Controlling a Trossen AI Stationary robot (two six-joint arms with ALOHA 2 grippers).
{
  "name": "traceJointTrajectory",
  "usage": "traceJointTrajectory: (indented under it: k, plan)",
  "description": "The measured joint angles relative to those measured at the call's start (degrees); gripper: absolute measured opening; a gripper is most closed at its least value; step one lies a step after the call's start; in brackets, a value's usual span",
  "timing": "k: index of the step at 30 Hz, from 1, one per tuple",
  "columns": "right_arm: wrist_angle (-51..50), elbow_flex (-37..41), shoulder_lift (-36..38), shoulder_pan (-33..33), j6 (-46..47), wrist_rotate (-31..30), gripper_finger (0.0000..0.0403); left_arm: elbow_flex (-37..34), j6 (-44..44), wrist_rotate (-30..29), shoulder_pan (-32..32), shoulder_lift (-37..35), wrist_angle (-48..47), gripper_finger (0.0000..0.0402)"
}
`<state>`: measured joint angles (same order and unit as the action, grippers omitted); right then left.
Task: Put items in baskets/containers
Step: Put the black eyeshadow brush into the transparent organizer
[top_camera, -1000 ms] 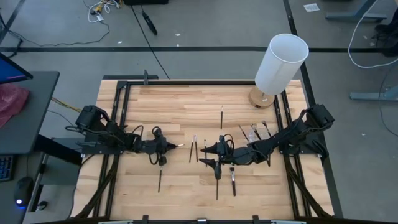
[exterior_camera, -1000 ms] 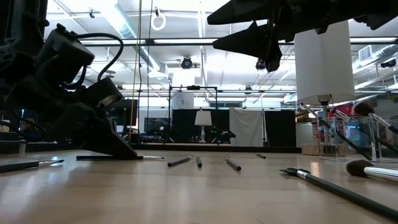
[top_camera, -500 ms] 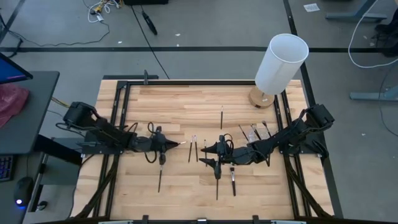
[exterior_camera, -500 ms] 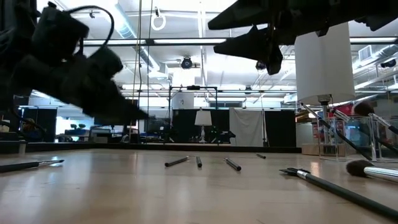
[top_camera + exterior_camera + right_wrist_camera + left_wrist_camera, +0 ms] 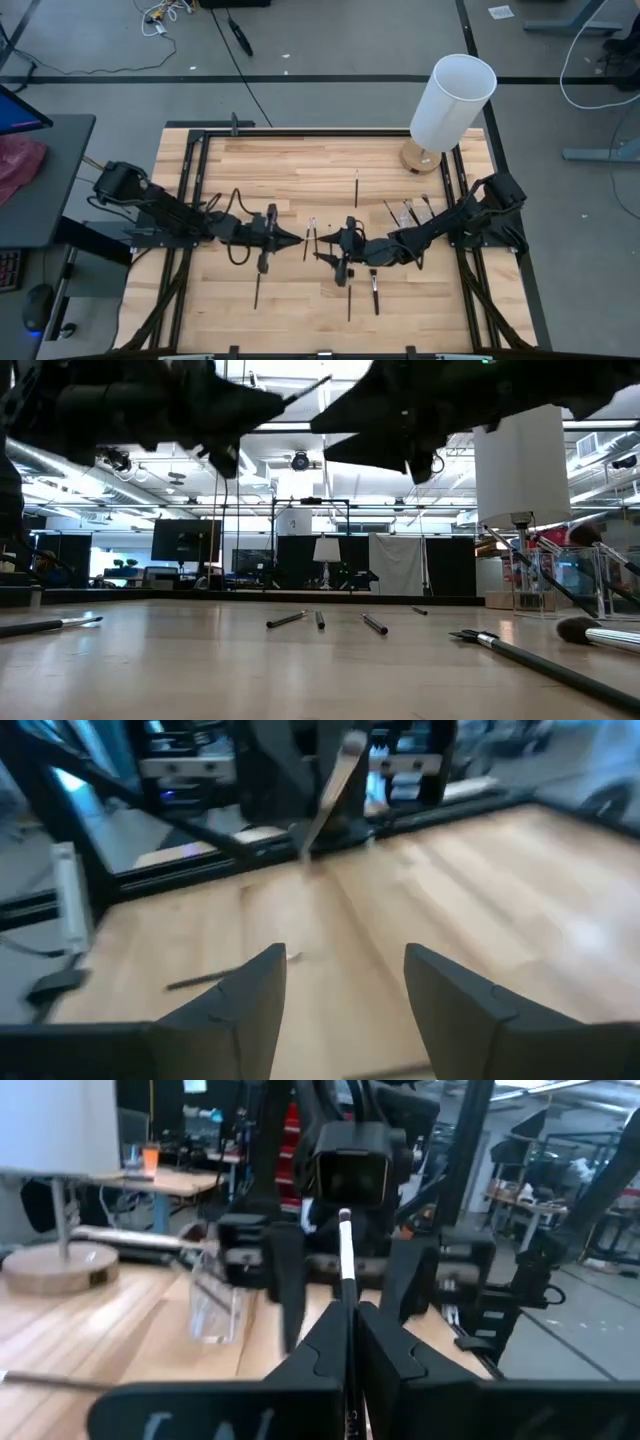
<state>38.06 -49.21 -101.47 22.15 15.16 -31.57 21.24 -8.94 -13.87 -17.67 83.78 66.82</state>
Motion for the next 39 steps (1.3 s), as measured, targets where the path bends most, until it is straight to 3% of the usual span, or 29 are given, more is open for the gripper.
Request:
traceJointTrajectory:
  k: [5,9,13,30,33,39]
  plan:
    - [3.75,-3.12,-0.62,1.32,-8.82,-1.81,0.0208,3.19,1.79,0.17,-0.30,0.40,-2.72,0.0016]
    - [7.36,-3.64,-0.62,2.62,-13.61,-8.39,0.0208,3.56,1.87,0.15,-0.29,0.40,-2.62,0.0014]
    - [9.63,-3.72,-0.62,2.65,-15.63,-8.95,0.0196,3.56,1.80,0.15,-0.35,0.40,-2.98,0.0017]
    - [10.12,-3.72,-0.62,2.78,-15.62,-5.98,0.0011,3.56,2.29,0.35,-0.59,0.36,-3.05,0.0023]
    - [6.10,-3.72,0.33,2.84,-13.28,-6.18,0.0014,3.56,2.37,-1.23,-0.59,0.36,-3.78,0.0035]
    - [-16.49,-3.67,10.06,4.62,-1.19,-6.72,0.0009,3.60,2.12,-2.12,-0.51,0.25,-6.99,0.0109]
